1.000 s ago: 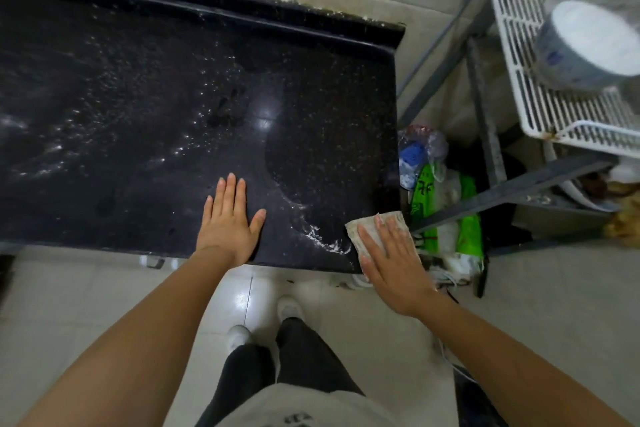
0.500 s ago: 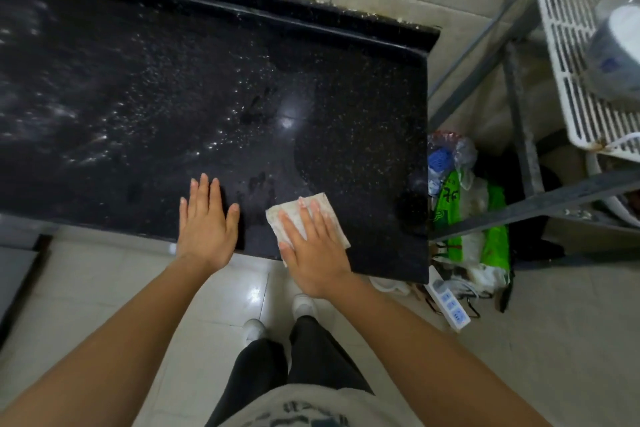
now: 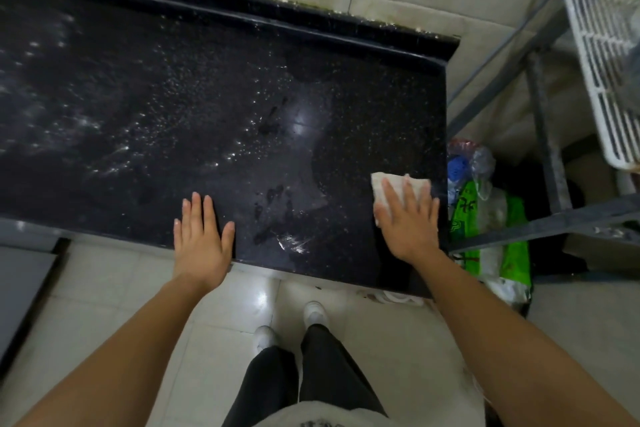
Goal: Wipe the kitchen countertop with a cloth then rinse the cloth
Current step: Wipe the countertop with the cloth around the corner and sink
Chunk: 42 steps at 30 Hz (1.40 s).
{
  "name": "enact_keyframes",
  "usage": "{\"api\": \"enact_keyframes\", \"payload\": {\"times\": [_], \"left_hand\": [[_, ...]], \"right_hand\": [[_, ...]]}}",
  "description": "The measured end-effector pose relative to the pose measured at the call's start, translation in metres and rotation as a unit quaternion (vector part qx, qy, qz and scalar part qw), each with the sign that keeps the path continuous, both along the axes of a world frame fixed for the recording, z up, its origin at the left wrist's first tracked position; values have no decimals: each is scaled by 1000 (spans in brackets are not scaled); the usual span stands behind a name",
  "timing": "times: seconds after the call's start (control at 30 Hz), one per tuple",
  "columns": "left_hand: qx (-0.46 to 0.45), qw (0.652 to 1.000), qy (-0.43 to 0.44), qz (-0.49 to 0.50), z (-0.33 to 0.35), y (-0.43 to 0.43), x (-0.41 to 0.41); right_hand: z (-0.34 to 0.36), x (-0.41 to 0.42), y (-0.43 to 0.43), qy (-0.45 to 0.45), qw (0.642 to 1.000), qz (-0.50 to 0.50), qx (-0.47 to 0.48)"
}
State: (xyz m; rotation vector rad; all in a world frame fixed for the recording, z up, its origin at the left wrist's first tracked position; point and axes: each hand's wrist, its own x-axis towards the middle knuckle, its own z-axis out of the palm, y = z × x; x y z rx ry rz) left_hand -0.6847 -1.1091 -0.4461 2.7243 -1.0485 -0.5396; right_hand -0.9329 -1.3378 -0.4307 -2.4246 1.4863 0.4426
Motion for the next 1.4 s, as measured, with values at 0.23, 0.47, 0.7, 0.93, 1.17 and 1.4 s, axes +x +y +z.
{"api": "enact_keyframes", "payload": {"times": [0.23, 0.47, 0.7, 0.93, 1.17, 1.4], "left_hand": [[4, 1000, 5, 1, -2, 0, 1], [-10, 1000, 17, 3, -3, 1, 5], [-17, 999, 46, 0, 0, 2, 7], [-13, 999, 43, -2, -2, 2, 7], [-30, 998, 55, 14, 0, 1, 6], [-123, 972, 194, 50, 14, 5, 20]], "right_hand": [[-7, 74, 61, -37, 998, 48, 0], [-4, 123, 138, -82, 953, 293, 11], [-11, 59, 94, -76, 917, 390, -18], [-4, -6, 51, -19, 999, -2, -45], [-5, 59, 107, -44, 992, -107, -43], [0, 154, 186, -56, 981, 184, 14]]}}
